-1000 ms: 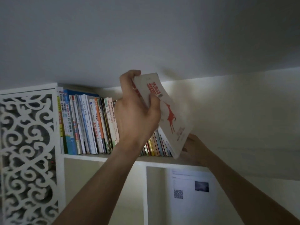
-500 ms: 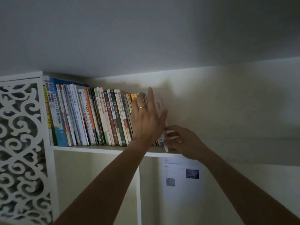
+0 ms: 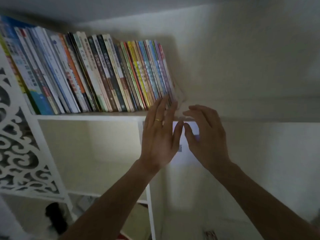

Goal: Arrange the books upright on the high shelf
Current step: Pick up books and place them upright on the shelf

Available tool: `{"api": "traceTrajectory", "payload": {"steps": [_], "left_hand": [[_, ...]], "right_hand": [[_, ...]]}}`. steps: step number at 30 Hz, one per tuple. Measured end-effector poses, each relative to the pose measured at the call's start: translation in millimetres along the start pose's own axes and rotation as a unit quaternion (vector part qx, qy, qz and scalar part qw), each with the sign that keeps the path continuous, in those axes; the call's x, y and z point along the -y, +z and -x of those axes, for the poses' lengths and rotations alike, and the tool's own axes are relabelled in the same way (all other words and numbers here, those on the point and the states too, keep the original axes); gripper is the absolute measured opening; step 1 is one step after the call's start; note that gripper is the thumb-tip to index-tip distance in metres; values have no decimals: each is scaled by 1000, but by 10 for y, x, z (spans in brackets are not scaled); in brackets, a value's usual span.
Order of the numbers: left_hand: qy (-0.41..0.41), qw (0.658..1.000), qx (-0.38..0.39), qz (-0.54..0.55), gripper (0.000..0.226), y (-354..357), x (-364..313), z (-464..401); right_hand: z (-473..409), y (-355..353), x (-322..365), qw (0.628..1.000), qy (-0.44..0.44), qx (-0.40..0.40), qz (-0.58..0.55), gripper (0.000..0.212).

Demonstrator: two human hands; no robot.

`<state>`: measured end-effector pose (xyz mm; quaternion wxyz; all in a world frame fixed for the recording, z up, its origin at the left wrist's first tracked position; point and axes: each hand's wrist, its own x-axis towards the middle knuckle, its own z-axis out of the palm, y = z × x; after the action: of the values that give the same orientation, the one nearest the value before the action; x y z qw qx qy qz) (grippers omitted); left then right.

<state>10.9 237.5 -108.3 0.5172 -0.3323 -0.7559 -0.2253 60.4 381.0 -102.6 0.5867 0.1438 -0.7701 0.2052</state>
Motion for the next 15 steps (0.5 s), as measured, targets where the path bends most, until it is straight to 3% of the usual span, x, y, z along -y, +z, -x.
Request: {"api": "traceTrajectory", "payload": {"steps": [2, 4, 6, 7, 9, 11, 13, 15], "left_hand": [[24, 999, 8, 23, 40, 75, -202, 571], [33, 996, 66, 53, 31, 225, -344, 1157], [-10, 982, 171, 77, 28, 531, -442, 1820], [-52, 968, 232, 85, 28, 694, -489, 2147], [-186, 909, 359, 104, 31, 983, -610, 2802], [-337, 807, 468, 125, 35, 1230, -743, 3348], [-420, 716, 542, 133, 40, 1470, -886, 3802], [-470, 649, 581, 144, 47, 1690, -1078, 4113]], "right_hand": [[668, -75, -78, 1000, -17, -21, 14, 14], [1368, -108, -235, 999, 7, 33, 26, 12], [2149, -133, -471, 980, 123, 156, 22, 16], [2507, -155, -590, 953, 213, 214, 15, 20], [3162, -221, -808, 864, 402, 302, 29, 26], [3718, -284, -1050, 761, 537, 361, 53, 33], [4225, -349, -1269, 683, 601, 407, 79, 35], [4641, -418, -1445, 633, 638, 429, 90, 41]]}}
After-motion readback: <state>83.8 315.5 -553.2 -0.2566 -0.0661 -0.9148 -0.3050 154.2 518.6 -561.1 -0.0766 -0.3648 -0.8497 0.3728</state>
